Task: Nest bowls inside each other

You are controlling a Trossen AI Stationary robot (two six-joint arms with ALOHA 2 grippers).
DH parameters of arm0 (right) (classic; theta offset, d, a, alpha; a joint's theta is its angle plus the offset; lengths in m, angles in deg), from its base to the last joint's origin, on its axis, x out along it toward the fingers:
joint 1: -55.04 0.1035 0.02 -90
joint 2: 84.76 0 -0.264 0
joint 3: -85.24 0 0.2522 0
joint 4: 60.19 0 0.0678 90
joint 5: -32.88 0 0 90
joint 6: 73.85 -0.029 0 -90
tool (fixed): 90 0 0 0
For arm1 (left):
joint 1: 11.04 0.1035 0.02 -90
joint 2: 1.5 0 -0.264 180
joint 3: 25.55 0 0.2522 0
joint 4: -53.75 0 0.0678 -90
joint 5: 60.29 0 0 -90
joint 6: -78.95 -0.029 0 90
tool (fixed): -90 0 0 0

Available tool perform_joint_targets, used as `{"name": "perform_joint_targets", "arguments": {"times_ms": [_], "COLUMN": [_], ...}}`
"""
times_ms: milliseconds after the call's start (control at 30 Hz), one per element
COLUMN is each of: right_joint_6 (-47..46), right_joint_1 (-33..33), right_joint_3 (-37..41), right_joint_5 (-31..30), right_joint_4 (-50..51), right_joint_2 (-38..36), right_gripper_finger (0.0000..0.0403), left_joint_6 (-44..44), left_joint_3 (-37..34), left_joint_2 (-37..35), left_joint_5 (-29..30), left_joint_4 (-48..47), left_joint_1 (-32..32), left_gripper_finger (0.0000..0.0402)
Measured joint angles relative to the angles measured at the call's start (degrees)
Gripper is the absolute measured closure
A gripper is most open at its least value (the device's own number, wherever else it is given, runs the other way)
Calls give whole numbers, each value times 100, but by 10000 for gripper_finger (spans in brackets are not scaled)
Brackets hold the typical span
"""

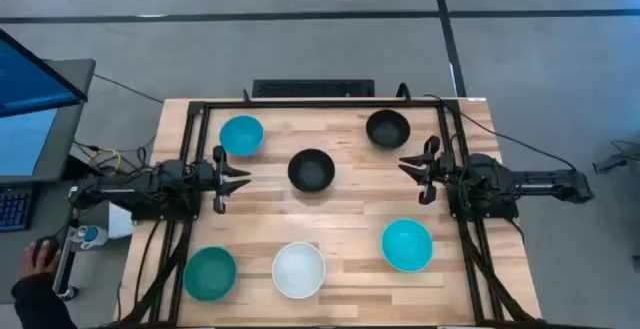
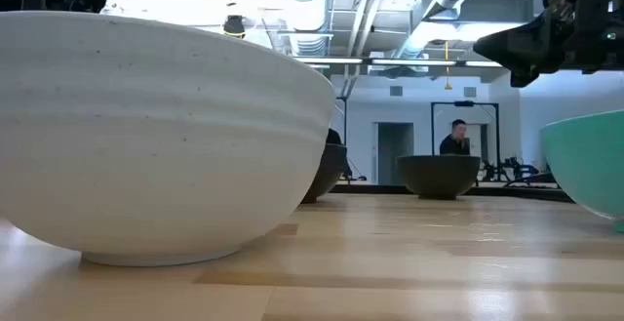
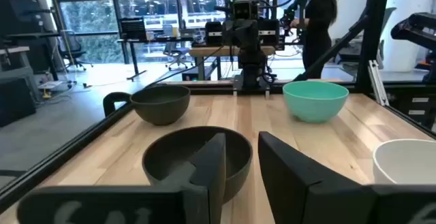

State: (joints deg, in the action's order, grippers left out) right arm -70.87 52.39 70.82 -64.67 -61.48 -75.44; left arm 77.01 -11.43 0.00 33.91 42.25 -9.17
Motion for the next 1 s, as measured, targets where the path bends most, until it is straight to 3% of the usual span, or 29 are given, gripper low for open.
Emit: {"name": "perform_joint_targets", "arguments": {"times_ms": [1000], "right_joint_6": [-2], "right_joint_1": [-1], "right_joint_3": [2], "right_joint_5": [0], "right_joint_4": [2], "right_joint_2": [0], "right_gripper_finger": [296], "left_joint_6": [-127], "left_joint_3": [0], "left_joint_2": [0], "left_joint_5": [30], "left_joint_4": [5], "left_joint_1": [0], "left_gripper_finger": [322]}}
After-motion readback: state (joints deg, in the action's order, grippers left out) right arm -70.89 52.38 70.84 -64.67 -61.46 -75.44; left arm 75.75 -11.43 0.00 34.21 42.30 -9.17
